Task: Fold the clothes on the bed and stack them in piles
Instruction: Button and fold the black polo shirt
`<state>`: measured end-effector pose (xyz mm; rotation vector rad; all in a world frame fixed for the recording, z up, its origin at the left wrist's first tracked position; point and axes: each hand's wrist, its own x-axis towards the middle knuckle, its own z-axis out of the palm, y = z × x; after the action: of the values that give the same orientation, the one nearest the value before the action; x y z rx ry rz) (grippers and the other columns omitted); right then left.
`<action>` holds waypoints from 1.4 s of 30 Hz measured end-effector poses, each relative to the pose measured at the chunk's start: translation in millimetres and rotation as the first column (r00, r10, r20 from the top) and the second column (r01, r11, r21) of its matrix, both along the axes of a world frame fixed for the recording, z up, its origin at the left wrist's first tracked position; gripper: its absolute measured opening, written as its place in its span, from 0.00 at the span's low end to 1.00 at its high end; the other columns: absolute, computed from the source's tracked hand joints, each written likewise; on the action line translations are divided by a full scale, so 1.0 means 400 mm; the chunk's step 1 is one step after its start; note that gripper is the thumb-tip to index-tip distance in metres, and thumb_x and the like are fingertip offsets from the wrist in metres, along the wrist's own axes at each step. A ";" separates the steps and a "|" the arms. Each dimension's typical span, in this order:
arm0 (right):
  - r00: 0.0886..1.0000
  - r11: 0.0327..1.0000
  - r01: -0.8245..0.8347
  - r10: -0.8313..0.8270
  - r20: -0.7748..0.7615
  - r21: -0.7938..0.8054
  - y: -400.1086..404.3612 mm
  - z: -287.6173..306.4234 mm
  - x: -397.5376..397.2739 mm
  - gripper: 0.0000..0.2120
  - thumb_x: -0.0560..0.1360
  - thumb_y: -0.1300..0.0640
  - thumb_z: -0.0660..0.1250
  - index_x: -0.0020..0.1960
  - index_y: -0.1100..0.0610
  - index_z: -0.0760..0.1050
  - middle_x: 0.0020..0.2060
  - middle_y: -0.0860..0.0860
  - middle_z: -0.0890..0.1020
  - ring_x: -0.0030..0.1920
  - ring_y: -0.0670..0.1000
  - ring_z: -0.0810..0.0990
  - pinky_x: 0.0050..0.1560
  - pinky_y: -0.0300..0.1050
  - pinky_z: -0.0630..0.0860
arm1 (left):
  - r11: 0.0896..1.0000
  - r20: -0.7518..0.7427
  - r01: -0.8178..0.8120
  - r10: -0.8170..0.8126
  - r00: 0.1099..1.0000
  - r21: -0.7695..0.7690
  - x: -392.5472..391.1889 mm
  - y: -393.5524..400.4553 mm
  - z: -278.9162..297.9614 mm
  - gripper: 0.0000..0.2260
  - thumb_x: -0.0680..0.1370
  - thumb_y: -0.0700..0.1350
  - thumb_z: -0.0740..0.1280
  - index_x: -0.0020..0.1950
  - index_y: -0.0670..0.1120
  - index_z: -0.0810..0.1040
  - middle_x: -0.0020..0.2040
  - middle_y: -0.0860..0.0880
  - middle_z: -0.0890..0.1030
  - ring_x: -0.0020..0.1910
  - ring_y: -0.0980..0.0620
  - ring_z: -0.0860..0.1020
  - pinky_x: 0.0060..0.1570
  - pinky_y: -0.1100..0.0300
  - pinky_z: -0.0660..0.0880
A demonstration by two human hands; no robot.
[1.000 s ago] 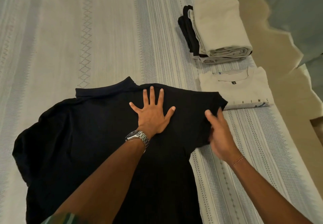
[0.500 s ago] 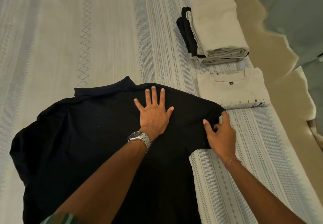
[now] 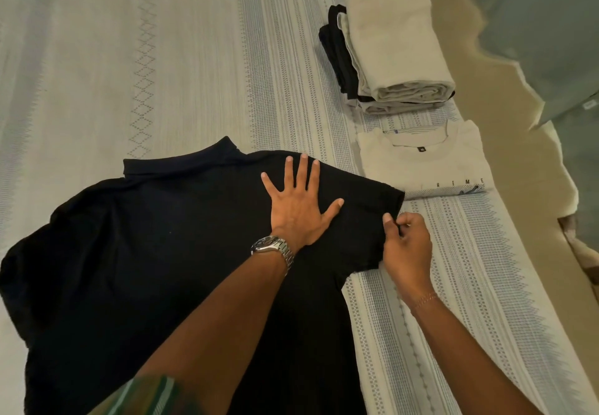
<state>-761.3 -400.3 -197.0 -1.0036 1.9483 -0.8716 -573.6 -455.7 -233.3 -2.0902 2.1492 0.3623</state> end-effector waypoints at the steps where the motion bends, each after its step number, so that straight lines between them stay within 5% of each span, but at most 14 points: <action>1: 1.000 1.000 0.025 -0.025 0.004 -0.003 0.008 -0.003 0.005 0.07 0.83 0.53 0.65 0.52 0.56 0.69 0.38 0.50 0.76 0.35 0.49 0.74 0.37 0.44 0.70 | 1.000 -0.001 -0.009 0.009 1.000 0.008 -0.002 -0.002 0.002 0.41 0.78 0.73 0.40 0.83 0.49 0.40 0.83 0.46 0.39 0.81 0.40 0.38 0.72 0.25 0.44; 6: 0.986 0.984 0.097 -0.115 0.119 0.148 0.015 -0.010 0.035 0.17 0.77 0.43 0.72 0.56 0.54 0.75 0.48 0.46 0.82 0.48 0.46 0.82 0.44 0.41 0.76 | 0.997 0.007 -0.070 0.070 0.998 0.036 -0.023 0.008 0.011 0.40 0.78 0.73 0.40 0.83 0.50 0.37 0.83 0.47 0.36 0.80 0.37 0.36 0.73 0.26 0.42; 10: 1.000 0.997 -0.024 0.025 -0.017 0.071 0.021 0.003 0.044 0.15 0.81 0.50 0.68 0.63 0.57 0.78 0.53 0.49 0.82 0.54 0.50 0.81 0.53 0.46 0.79 | 0.992 -0.056 -0.051 0.058 0.997 0.118 -0.015 -0.008 0.020 0.38 0.80 0.70 0.42 0.83 0.50 0.37 0.82 0.48 0.35 0.80 0.39 0.34 0.73 0.27 0.38; 12: 0.987 0.995 -0.087 0.081 -0.138 -0.039 0.028 0.024 0.053 0.12 0.84 0.51 0.63 0.62 0.56 0.76 0.48 0.46 0.81 0.46 0.45 0.80 0.48 0.47 0.80 | 0.990 -0.236 -0.027 0.060 0.970 0.138 0.009 -0.014 0.032 0.35 0.83 0.65 0.45 0.83 0.49 0.38 0.83 0.49 0.36 0.80 0.42 0.34 0.74 0.29 0.37; 16: 0.912 0.970 -0.218 0.165 -0.376 -0.103 0.039 0.077 0.115 0.16 0.85 0.46 0.55 0.64 0.50 0.76 0.38 0.45 0.81 0.39 0.48 0.79 0.38 0.46 0.74 | 0.972 -0.745 -0.205 0.223 0.629 0.119 0.067 0.024 0.120 0.30 0.85 0.56 0.57 0.83 0.46 0.53 0.83 0.47 0.55 0.82 0.49 0.51 0.80 0.44 0.51; 19: 0.845 0.946 -0.313 0.238 -0.479 -0.082 0.037 0.117 0.189 0.20 0.85 0.44 0.51 0.70 0.47 0.73 0.46 0.46 0.82 0.44 0.49 0.80 0.39 0.45 0.72 | 0.885 -0.852 -0.311 0.436 0.291 0.347 0.086 0.072 0.205 0.27 0.79 0.65 0.64 0.67 0.46 0.78 0.61 0.47 0.82 0.62 0.50 0.80 0.64 0.49 0.76; 21: 0.787 0.908 -0.416 0.339 -0.515 -0.039 0.041 0.128 0.250 0.22 0.85 0.45 0.51 0.76 0.49 0.68 0.51 0.48 0.80 0.47 0.50 0.81 0.39 0.45 0.73 | 0.765 -0.782 -0.239 0.622 0.035 0.598 0.103 0.088 0.242 0.33 0.69 0.71 0.67 0.59 0.45 0.81 0.52 0.44 0.86 0.52 0.47 0.85 0.55 0.48 0.82; 23: 0.752 0.854 -0.520 0.457 -0.475 0.000 0.051 0.125 0.313 0.23 0.85 0.48 0.54 0.79 0.52 0.63 0.53 0.50 0.77 0.48 0.50 0.79 0.41 0.44 0.74 | 0.715 -0.730 -0.194 0.683 -0.007 0.671 0.128 0.102 0.252 0.32 0.67 0.70 0.71 0.56 0.44 0.82 0.51 0.41 0.85 0.51 0.45 0.85 0.52 0.49 0.83; 27: 0.732 0.761 -0.649 0.623 -0.275 -0.007 0.084 0.117 0.406 0.26 0.83 0.53 0.62 0.79 0.56 0.62 0.55 0.51 0.75 0.52 0.48 0.77 0.49 0.41 0.76 | 0.676 -0.736 -0.352 0.674 -0.060 0.647 0.186 0.116 0.239 0.10 0.81 0.49 0.68 0.49 0.42 0.81 0.44 0.45 0.84 0.44 0.50 0.83 0.47 0.55 0.80; 32: 0.706 0.699 -0.705 0.675 -0.213 -0.119 0.130 0.113 0.437 0.28 0.84 0.50 0.61 0.81 0.54 0.59 0.61 0.46 0.73 0.59 0.44 0.75 0.60 0.42 0.78 | 0.586 -0.704 -0.429 0.683 -0.195 0.688 0.274 0.142 0.219 0.09 0.84 0.47 0.64 0.54 0.42 0.81 0.44 0.45 0.84 0.43 0.48 0.83 0.49 0.50 0.81; 37: 0.643 0.663 -0.745 0.681 -0.349 -0.079 0.165 0.102 0.434 0.26 0.84 0.47 0.58 0.80 0.51 0.60 0.74 0.46 0.67 0.72 0.42 0.65 0.60 0.22 0.59 | 0.528 -0.672 -0.434 0.671 -0.313 0.730 0.350 0.179 0.206 0.10 0.83 0.48 0.65 0.60 0.44 0.80 0.53 0.43 0.86 0.52 0.45 0.85 0.55 0.45 0.82; 42: 0.557 0.593 -0.805 0.735 -0.388 -0.032 0.194 0.072 0.454 0.30 0.84 0.43 0.56 0.82 0.51 0.54 0.81 0.47 0.57 0.81 0.44 0.50 0.76 0.36 0.47 | 0.493 -0.666 -0.461 0.647 -0.372 0.737 0.407 0.209 0.195 0.11 0.84 0.48 0.64 0.63 0.45 0.79 0.54 0.44 0.86 0.54 0.46 0.85 0.59 0.44 0.80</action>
<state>-579.8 -322.8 -168.0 -2.0484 1.3858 -0.3786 -411.0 -372.2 -155.2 -2.9787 0.3749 2.7472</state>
